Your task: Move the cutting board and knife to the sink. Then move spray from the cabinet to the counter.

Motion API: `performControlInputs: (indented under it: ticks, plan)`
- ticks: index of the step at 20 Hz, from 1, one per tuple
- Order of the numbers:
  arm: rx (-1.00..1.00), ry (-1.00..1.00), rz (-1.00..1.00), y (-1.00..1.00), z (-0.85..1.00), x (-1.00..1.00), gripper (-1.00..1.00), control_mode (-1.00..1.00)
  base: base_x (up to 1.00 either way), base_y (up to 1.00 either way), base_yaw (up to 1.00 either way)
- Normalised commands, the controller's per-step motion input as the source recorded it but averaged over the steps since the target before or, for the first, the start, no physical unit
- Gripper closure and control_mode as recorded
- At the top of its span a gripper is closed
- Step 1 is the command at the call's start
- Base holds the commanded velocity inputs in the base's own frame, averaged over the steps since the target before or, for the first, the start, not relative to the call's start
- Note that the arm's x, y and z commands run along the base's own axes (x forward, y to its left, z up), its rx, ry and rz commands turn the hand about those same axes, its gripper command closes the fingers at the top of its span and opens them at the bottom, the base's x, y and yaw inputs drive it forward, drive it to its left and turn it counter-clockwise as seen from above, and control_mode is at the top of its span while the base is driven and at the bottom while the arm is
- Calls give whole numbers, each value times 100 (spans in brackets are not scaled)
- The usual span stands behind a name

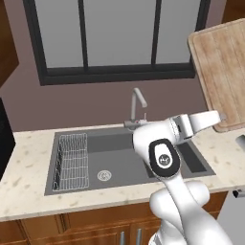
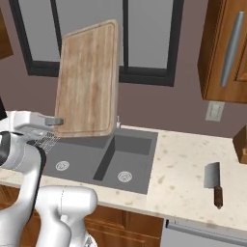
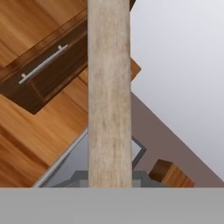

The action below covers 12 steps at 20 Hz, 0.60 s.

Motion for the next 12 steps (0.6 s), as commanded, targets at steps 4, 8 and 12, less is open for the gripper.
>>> performControlInputs:
  ticks: [4,8,12]
  plan:
    - [0,5,5,38,-29,-7,100,-100,0,0,0]
    - [0,22,0,93,-30,-8,100,-100,0,0,0]
    - [0,25,0,100,-19,-9,100,-100,0,0,0]
